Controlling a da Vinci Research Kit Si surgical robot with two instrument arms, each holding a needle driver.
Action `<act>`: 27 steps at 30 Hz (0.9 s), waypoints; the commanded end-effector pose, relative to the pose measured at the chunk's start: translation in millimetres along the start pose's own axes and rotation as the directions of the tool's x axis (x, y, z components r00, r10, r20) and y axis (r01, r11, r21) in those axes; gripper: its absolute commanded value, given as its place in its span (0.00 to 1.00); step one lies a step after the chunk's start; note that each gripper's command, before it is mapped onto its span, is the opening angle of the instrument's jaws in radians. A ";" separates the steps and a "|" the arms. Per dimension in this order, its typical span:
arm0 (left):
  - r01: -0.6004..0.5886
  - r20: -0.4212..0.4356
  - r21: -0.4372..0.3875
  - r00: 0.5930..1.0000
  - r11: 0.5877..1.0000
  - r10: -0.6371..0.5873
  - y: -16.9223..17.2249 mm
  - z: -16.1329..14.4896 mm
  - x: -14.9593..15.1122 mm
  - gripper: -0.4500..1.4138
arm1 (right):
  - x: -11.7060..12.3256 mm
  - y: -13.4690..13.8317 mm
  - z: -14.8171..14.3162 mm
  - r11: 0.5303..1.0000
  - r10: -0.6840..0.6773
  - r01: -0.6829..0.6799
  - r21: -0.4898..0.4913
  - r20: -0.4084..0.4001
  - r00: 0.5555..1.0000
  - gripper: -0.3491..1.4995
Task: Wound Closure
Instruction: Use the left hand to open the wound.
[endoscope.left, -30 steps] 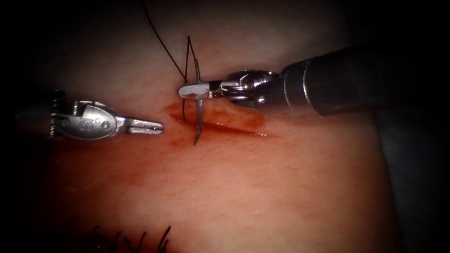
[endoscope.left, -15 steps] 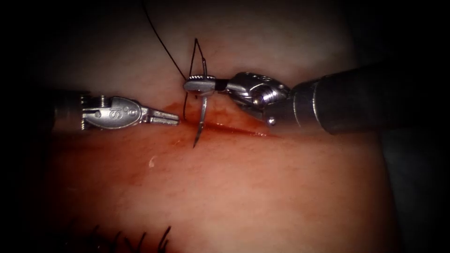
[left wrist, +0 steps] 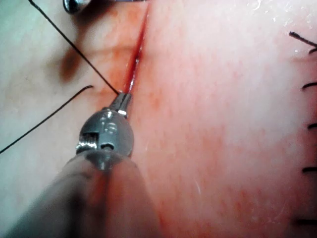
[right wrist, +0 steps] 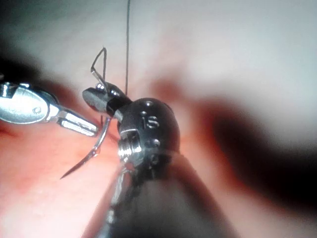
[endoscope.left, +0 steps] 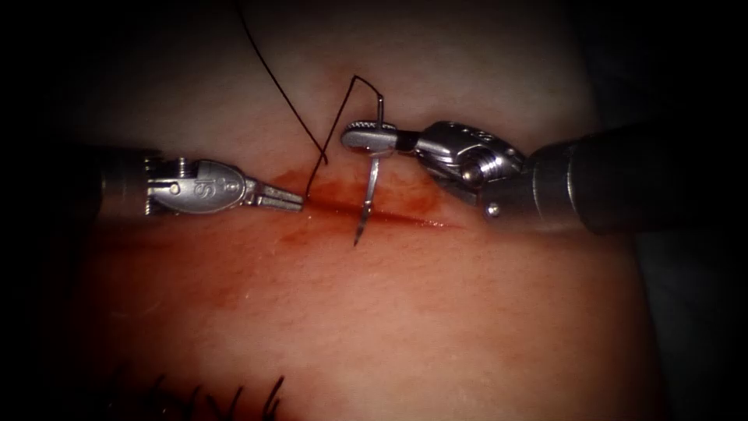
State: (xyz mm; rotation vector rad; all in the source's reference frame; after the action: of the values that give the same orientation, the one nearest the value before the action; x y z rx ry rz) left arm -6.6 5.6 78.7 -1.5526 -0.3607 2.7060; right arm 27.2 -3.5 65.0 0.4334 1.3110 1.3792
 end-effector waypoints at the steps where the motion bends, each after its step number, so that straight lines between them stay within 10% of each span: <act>1: -0.001 0.004 0.003 1.000 1.000 0.001 -0.3 0.7 -0.4 0.00 | -0.1 0.1 0.0 1.000 0.000 0.000 0.009 -0.006 1.000 0.00; 27: 0.088 0.340 -0.078 0.939 0.993 -0.056 -2.8 4.2 -5.2 0.00 | -2.5 -1.7 2.0 0.995 -0.100 0.100 0.026 0.011 0.995 0.00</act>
State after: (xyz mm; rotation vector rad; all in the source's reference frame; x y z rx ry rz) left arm -7.0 6.8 85.8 -0.9937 -0.5678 2.9527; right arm 29.9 -5.1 64.9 0.3835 1.3262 1.2710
